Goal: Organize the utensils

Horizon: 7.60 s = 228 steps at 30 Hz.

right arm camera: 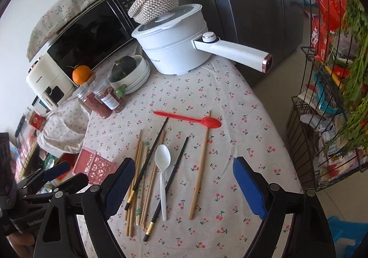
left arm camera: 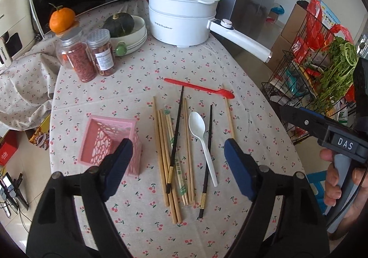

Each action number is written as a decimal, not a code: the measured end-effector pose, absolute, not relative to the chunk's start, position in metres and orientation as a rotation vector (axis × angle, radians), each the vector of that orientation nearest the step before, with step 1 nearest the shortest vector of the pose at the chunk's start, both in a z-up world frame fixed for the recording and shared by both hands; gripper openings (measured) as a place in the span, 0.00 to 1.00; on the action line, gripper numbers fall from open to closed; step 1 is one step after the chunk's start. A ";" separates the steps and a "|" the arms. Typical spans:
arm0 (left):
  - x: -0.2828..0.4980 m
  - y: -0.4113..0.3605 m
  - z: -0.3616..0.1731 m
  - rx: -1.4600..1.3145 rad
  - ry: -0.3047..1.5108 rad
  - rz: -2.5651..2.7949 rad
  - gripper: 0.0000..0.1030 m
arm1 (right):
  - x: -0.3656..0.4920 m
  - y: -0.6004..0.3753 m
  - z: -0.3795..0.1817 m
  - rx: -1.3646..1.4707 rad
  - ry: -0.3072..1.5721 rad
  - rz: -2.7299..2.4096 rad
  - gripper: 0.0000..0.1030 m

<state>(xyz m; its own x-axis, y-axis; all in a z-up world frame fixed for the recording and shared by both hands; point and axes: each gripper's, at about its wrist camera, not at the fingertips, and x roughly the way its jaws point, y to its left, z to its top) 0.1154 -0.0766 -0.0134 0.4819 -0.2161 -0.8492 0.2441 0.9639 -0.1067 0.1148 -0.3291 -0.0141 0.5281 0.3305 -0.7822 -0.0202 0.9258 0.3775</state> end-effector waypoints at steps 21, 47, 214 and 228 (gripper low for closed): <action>0.245 -0.132 -0.139 0.120 1.333 -0.211 0.09 | 0.143 -0.348 -0.053 0.418 1.113 0.216 0.74; 0.099 -0.049 -0.003 -0.044 0.921 -0.395 0.06 | 0.166 -0.298 -0.091 0.362 1.219 0.248 0.54; 0.079 0.089 0.000 -0.344 0.719 -0.160 0.22 | 0.088 -0.156 0.124 0.233 0.457 0.532 0.04; 0.080 0.083 -0.007 -0.309 0.746 -0.161 0.22 | 0.150 -0.140 0.028 0.355 0.792 0.509 0.09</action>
